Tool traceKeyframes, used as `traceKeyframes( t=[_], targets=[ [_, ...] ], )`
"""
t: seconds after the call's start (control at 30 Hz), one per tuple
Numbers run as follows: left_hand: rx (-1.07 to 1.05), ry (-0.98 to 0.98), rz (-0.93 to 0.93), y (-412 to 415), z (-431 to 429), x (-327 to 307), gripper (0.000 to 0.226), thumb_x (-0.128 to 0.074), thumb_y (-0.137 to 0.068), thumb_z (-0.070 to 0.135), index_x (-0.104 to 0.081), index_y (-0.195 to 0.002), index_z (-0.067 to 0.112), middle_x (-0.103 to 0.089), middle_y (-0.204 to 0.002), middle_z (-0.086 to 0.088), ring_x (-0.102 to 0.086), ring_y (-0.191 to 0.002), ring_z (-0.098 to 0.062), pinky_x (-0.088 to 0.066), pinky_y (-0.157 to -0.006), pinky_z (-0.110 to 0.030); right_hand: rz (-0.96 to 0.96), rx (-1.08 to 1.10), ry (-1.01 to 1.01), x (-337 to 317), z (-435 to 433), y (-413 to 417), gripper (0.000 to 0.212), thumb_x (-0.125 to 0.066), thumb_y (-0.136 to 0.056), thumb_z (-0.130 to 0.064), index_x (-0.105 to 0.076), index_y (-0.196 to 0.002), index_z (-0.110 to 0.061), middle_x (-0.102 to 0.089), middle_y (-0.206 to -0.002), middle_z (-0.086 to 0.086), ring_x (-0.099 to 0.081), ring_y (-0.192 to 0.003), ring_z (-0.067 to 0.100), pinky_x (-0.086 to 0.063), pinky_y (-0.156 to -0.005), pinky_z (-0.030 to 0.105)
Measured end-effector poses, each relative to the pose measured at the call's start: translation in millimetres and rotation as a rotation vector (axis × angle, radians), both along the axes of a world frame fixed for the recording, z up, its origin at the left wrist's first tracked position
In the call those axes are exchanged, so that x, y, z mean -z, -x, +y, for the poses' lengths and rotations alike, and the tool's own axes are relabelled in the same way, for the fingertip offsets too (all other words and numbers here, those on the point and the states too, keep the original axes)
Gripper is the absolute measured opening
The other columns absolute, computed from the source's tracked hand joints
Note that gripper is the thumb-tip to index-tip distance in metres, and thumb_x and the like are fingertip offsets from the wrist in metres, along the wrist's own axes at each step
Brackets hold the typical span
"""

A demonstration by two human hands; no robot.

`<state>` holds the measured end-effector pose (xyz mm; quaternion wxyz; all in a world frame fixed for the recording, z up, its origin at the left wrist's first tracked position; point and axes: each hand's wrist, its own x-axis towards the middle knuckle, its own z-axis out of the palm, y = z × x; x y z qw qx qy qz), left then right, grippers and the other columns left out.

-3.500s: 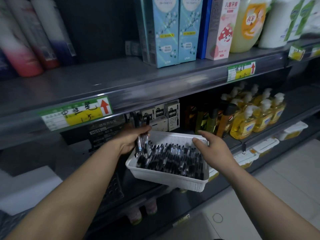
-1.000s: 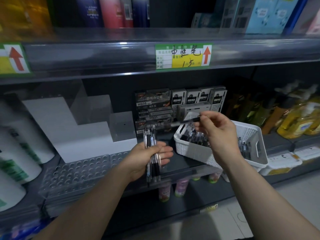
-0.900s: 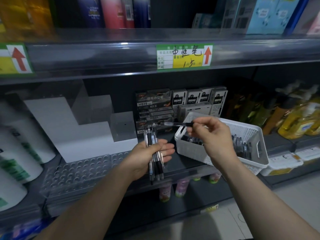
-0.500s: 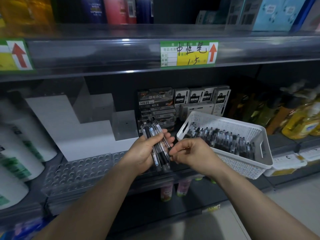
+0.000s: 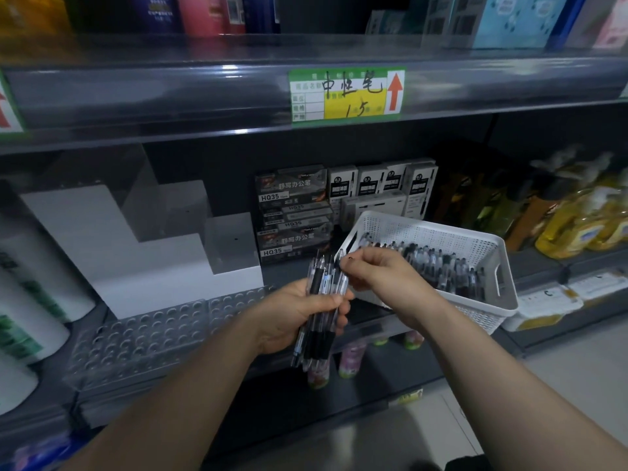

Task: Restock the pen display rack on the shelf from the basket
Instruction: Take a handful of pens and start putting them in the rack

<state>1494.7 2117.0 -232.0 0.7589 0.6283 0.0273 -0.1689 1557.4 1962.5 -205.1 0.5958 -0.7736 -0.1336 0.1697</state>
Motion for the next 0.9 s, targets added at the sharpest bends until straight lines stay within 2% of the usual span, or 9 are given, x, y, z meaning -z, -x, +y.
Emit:
traceKeyframes(
  t=[0.07, 0.17, 0.3, 0.37, 0.5, 0.63, 0.73, 0.83, 0.9],
  targets=[
    [0.017, 0.006, -0.004, 1, -2, 0, 0.014, -0.056, -0.093, 0.005, -0.063, -0.104, 0.004, -0.067, -0.076, -0.001, -0.064, -0.070, -0.014, -0.053, -0.065, -0.026, 0.031, -0.006, -0.040, -1, -1, 0, 0.009, -0.061, -0.091, -0.012, -0.064, -0.084, -0.006, -0.056, -0.083, 0.017, -0.050, -0.078, 0.023, -0.046, -0.074, 0.035],
    [0.039, 0.020, 0.006, 2, -3, -1, 0.013, -0.056, -0.093, 0.004, -0.065, -0.102, 0.004, -0.067, -0.077, -0.002, -0.065, -0.070, -0.015, -0.054, -0.066, -0.026, 0.042, -0.025, -0.032, -1, -2, 0, 0.011, -0.061, -0.090, -0.012, -0.065, -0.080, -0.008, -0.059, -0.081, 0.017, -0.051, -0.075, 0.023, -0.045, -0.074, 0.034],
    [0.063, 0.068, 0.043, 5, -5, 0, 0.016, -0.058, -0.090, 0.004, -0.064, -0.104, 0.001, -0.066, -0.079, -0.006, -0.065, -0.069, -0.017, -0.055, -0.062, -0.028, -0.056, 0.095, -0.055, -4, -3, -1, 0.015, -0.059, -0.092, -0.015, -0.064, -0.078, -0.013, -0.060, -0.071, -0.001, -0.052, -0.065, 0.008, -0.045, -0.070, 0.025],
    [0.099, 0.036, 0.055, 8, -7, 1, 0.018, -0.059, -0.089, 0.003, -0.063, -0.105, -0.002, -0.066, -0.079, -0.007, -0.064, -0.068, -0.018, -0.055, -0.062, -0.029, -0.081, 0.238, -0.173, -10, -9, -4, 0.014, -0.055, -0.095, -0.016, -0.062, -0.082, -0.014, -0.058, -0.067, -0.005, -0.050, -0.061, 0.006, -0.044, -0.065, 0.022],
    [0.040, -0.010, 0.111, 8, -7, 7, 0.018, -0.058, -0.091, 0.002, -0.063, -0.107, -0.004, -0.066, -0.076, -0.006, -0.064, -0.066, -0.016, -0.055, -0.059, -0.027, -0.104, 0.428, -0.417, -19, -18, -7, 0.007, -0.050, -0.097, -0.011, -0.056, -0.094, -0.007, -0.054, -0.069, 0.003, -0.052, -0.052, 0.006, -0.046, -0.050, 0.017],
    [-0.144, 0.037, 0.138, -4, 1, 6, 0.017, -0.056, -0.094, 0.006, -0.065, -0.108, 0.002, -0.064, -0.077, -0.004, -0.063, -0.068, -0.014, -0.055, -0.067, -0.029, -0.220, 0.449, -0.377, -18, -16, 0, 0.009, -0.055, -0.090, -0.001, -0.054, -0.086, -0.009, -0.065, -0.064, 0.003, -0.067, -0.061, 0.014, -0.058, -0.066, 0.029],
    [-0.262, 0.189, 0.137, -10, 7, 3, 0.022, -0.057, -0.094, 0.008, -0.063, -0.113, 0.000, -0.062, -0.075, -0.004, -0.061, -0.067, -0.015, -0.056, -0.065, -0.029, -0.207, 0.384, -0.401, -14, -13, 7, 0.017, -0.057, -0.086, 0.007, -0.053, -0.084, -0.009, -0.061, -0.064, 0.000, -0.072, -0.070, 0.018, -0.058, -0.070, 0.024],
    [-0.324, 0.301, 0.104, -14, 9, 2, 0.023, -0.056, -0.094, 0.010, -0.064, -0.114, 0.001, -0.061, -0.076, -0.004, -0.062, -0.069, -0.015, -0.057, -0.067, -0.030, -0.185, 0.264, -0.339, -4, -6, 12, 0.022, -0.063, -0.082, 0.009, -0.054, -0.079, -0.011, -0.051, -0.050, -0.009, -0.064, -0.073, 0.029, -0.052, -0.076, 0.035],
    [-0.360, 0.306, 0.076, -16, 8, 1, 0.022, -0.056, -0.094, 0.010, -0.064, -0.113, 0.001, -0.064, -0.077, -0.004, -0.063, -0.068, -0.014, -0.057, -0.067, -0.029, -0.194, 0.188, -0.266, 4, -2, 12, 0.024, -0.066, -0.080, 0.009, -0.055, -0.075, -0.012, -0.047, -0.043, -0.012, -0.052, -0.066, 0.024, -0.046, -0.072, 0.039]
  ],
)
